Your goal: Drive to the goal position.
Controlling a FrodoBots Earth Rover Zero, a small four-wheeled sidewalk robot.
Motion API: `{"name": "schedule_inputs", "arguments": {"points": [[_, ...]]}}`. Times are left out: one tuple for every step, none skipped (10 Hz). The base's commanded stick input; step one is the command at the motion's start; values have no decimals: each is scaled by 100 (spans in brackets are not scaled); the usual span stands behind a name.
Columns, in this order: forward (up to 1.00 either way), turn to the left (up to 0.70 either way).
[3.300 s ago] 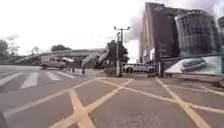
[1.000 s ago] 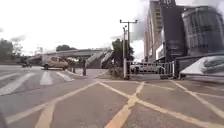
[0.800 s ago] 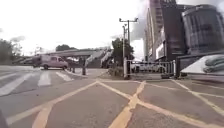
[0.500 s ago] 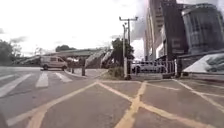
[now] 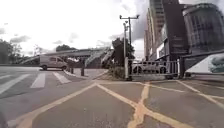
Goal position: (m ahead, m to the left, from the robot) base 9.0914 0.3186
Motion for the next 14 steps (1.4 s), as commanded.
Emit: {"name": "schedule_inputs", "arguments": {"points": [[45, 27], [45, 27], [45, 27], [45, 27], [45, 27], [45, 27], [45, 27], [45, 14], [45, 0], [45, 0], [45, 0], [45, 0], [45, 0], [45, 0]]}}
